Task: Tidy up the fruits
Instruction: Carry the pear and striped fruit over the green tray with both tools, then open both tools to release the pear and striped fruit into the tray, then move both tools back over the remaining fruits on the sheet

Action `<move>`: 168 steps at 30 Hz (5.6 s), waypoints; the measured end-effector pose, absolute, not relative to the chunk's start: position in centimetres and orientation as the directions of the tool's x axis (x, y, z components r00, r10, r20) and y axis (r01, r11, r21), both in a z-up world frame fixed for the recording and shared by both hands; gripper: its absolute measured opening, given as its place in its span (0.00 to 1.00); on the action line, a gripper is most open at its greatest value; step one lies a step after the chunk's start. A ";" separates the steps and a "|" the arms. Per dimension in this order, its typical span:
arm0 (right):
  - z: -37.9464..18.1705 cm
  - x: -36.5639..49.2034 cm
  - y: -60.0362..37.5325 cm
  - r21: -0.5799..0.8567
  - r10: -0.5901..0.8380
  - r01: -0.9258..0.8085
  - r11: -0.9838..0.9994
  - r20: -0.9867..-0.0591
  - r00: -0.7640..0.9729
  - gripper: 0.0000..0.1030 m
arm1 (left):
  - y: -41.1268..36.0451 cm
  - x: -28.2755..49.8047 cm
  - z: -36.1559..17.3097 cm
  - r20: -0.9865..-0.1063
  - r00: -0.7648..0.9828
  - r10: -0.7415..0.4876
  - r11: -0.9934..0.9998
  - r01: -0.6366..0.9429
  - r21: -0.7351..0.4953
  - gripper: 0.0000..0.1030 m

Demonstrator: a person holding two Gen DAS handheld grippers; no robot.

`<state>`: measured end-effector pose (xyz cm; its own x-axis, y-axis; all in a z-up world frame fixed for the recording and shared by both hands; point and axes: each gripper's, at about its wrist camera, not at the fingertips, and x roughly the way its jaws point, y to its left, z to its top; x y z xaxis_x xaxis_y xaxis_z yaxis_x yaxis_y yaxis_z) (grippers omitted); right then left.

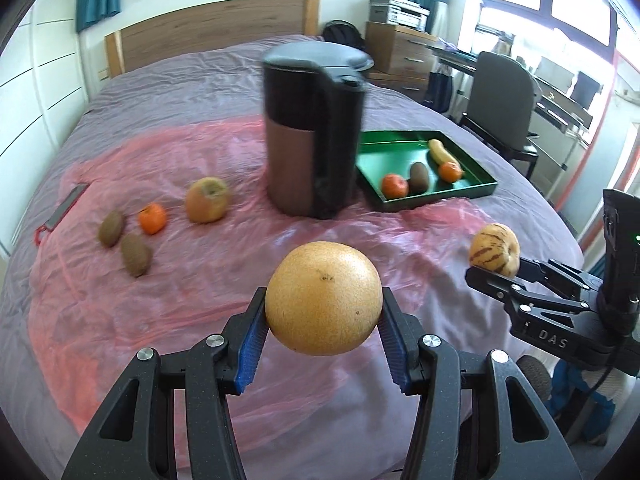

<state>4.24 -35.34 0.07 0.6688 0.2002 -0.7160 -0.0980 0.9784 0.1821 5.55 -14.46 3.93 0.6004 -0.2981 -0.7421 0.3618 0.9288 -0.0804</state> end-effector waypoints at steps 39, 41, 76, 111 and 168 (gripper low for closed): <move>-3.7 32.5 -51.3 0.175 0.134 -0.010 0.985 -0.717 0.684 0.67 | -37.3 27.9 -3.6 -0.797 0.567 -0.208 0.899 0.431 0.072 0.46; -4.3 33.8 -51.4 0.180 0.140 -0.009 0.984 -0.733 0.665 0.67 | -37.3 28.4 -4.1 -0.803 0.559 -0.205 0.906 0.420 0.061 0.46; -5.7 34.9 -51.7 0.144 0.123 -0.005 0.990 -0.830 0.544 1.00 | -37.8 26.4 -2.4 -0.828 0.504 -0.246 0.899 0.438 -0.001 0.55; 1.0 9.6 -40.0 0.176 0.165 -0.044 0.983 -0.763 0.625 1.00 | -18.1 7.8 3.2 -0.761 0.623 -0.179 0.951 0.308 0.029 0.79; -5.9 26.3 -10.0 0.017 0.244 -0.365 0.931 -0.773 0.586 1.00 | 6.5 21.6 -8.2 -0.818 0.575 0.024 0.982 -0.168 -0.089 0.78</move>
